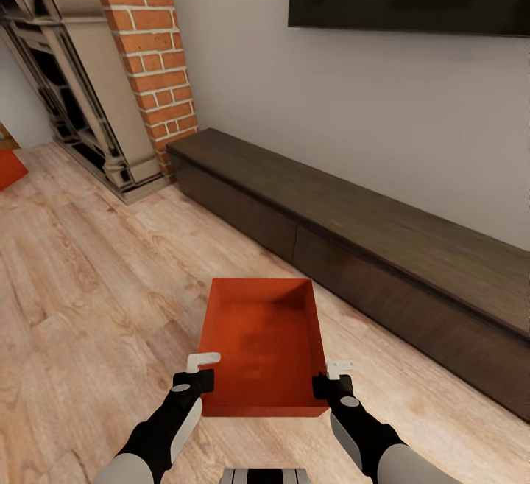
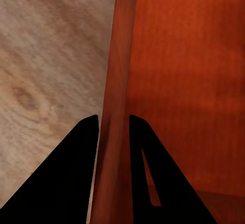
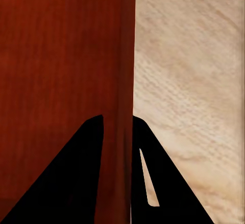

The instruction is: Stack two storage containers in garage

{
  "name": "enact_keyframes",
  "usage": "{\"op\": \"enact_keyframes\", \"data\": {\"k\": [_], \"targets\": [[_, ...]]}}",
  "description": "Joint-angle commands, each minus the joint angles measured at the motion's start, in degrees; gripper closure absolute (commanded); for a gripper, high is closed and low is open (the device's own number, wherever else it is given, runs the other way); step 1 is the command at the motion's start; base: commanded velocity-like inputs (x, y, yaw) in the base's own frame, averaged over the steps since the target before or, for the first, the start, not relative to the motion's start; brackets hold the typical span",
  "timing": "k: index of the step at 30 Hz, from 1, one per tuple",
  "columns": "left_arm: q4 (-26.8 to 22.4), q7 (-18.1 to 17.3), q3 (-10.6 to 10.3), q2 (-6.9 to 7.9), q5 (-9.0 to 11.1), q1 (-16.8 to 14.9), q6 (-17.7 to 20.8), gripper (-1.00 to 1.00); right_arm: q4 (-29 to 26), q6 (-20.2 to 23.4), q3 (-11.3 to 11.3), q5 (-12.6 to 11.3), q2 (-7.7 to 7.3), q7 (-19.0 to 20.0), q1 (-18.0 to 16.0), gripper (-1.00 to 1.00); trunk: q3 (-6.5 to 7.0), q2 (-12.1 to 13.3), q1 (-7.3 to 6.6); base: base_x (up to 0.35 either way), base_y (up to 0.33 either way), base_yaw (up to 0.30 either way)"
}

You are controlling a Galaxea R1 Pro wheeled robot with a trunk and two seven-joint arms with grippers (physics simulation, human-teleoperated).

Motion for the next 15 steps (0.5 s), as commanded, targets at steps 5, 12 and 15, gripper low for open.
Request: {"op": "enact_keyframes", "data": {"k": [5,12,15], "targets": [[-0.2,0.9,0.1,0.06,-1.0,0.0,0.5,1.0,0.1,-0.1,0.4,-0.9,-0.02,-0.4,0.0,1.0,0.86,2.0,-1.11,0.0,0.0,0.0],[-0.2,0.9,0.1,-0.01,-1.0,0.0,0.5,1.0,0.1,-0.2,0.4,-0.7,-0.02,-0.4,0.0,1.0,2.12,4.8,-2.65,0.0,0.0,0.0],[-0.2,0.9,0.1,-0.07,-1.0,0.0,0.5,1.0,0.1,-0.2,0.4,-0.6,-0.02,-0.4,0.0,1.0,2.66,6.0,-3.31,0.0,0.0,0.0]]}}
